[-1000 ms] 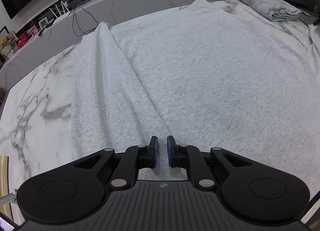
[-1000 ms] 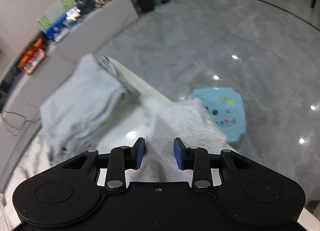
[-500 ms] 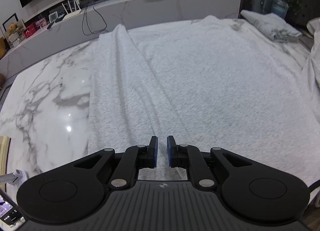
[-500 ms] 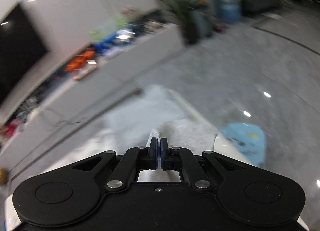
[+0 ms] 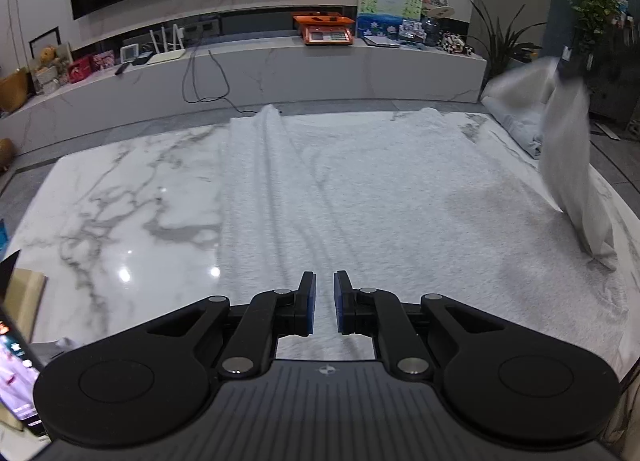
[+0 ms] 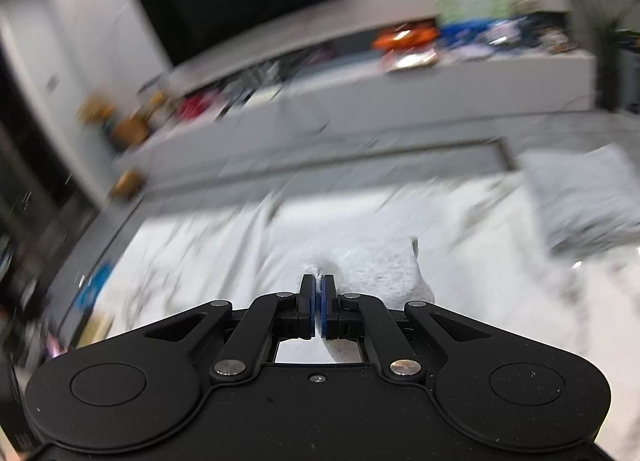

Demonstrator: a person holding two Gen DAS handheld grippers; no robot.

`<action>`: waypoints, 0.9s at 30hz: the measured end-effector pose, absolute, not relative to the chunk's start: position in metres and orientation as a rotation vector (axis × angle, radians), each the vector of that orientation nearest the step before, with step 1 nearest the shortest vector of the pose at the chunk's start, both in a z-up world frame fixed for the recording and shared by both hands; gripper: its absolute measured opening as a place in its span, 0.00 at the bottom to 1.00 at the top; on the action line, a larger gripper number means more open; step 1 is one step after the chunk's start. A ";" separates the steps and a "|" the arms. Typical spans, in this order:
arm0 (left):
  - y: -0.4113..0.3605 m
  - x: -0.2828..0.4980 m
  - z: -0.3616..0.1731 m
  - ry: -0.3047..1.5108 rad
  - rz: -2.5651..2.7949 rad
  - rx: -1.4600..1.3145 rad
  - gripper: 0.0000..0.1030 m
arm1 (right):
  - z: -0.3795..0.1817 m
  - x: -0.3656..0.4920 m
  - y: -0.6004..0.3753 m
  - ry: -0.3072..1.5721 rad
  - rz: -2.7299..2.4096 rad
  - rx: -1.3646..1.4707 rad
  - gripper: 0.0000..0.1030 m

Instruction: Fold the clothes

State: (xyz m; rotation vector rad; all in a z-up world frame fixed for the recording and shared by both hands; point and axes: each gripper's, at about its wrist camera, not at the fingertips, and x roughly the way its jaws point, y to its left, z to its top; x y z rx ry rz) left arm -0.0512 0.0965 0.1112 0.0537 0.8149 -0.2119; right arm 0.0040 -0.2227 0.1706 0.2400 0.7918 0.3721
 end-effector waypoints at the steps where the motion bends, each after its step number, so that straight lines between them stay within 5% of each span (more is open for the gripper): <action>1: 0.099 -0.052 0.110 0.820 -0.208 0.051 0.09 | 0.154 -0.003 -0.207 0.824 0.403 0.224 0.01; 8: 0.103 -0.059 0.096 0.866 -0.222 0.036 0.09 | 0.074 -0.066 -0.155 1.003 0.561 0.155 0.16; 17: 0.054 -0.060 0.095 0.867 -0.342 0.078 0.10 | 0.058 -0.136 -0.198 1.006 0.506 0.128 0.23; 21: 0.009 -0.059 0.101 0.832 -0.426 0.119 0.34 | 0.059 -0.145 -0.233 0.975 0.364 0.073 0.24; 27: -0.064 -0.052 0.085 0.846 -0.472 0.314 0.40 | 0.066 -0.152 -0.285 0.870 0.168 0.022 0.25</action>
